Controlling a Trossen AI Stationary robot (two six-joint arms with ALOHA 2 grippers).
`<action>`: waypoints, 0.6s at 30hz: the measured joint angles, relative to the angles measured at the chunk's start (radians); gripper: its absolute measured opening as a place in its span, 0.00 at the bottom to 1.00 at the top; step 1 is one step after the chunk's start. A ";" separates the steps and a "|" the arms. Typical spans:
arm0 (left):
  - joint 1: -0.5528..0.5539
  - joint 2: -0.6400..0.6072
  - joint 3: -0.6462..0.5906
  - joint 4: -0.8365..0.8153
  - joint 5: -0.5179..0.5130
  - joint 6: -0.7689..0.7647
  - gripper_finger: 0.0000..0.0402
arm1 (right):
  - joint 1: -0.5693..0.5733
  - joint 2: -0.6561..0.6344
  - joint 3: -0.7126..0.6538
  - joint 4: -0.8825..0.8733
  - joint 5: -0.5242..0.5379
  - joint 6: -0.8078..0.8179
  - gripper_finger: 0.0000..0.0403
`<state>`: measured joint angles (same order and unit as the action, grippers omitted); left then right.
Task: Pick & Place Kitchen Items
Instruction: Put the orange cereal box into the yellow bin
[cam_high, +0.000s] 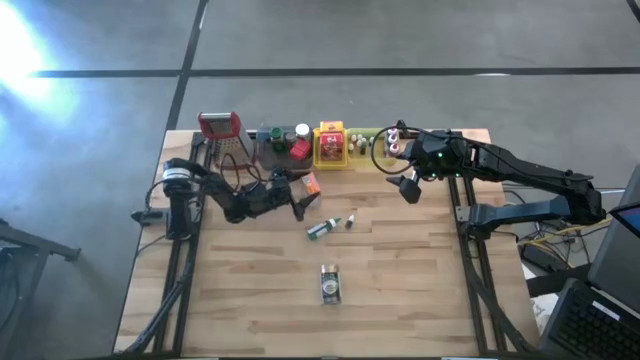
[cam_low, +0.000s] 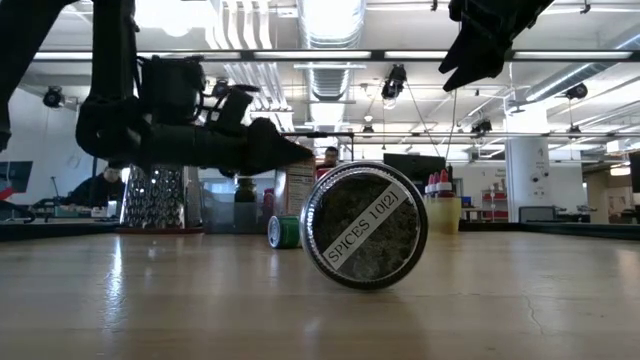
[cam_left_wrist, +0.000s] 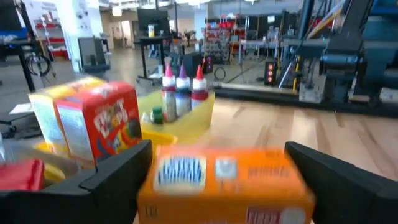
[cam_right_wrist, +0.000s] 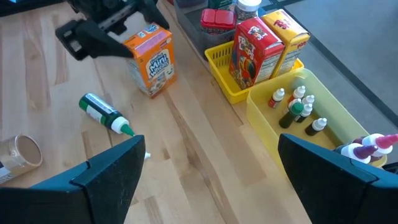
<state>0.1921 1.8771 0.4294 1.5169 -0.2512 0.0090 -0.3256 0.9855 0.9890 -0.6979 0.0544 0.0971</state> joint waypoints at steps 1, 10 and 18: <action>0.000 -0.014 0.000 0.000 0.000 0.000 0.91 | 0.000 0.000 0.000 0.000 0.000 0.000 0.90; 0.000 -0.254 -0.009 -0.033 0.114 -0.003 0.91 | 0.000 0.000 0.000 0.000 0.000 0.000 0.90; 0.000 -0.533 -0.009 -0.385 0.231 0.069 0.91 | 0.000 0.000 0.000 0.000 0.000 0.000 0.90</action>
<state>0.1920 1.3443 0.4202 1.1322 -0.0202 0.0783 -0.3256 0.9855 0.9890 -0.6979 0.0544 0.0971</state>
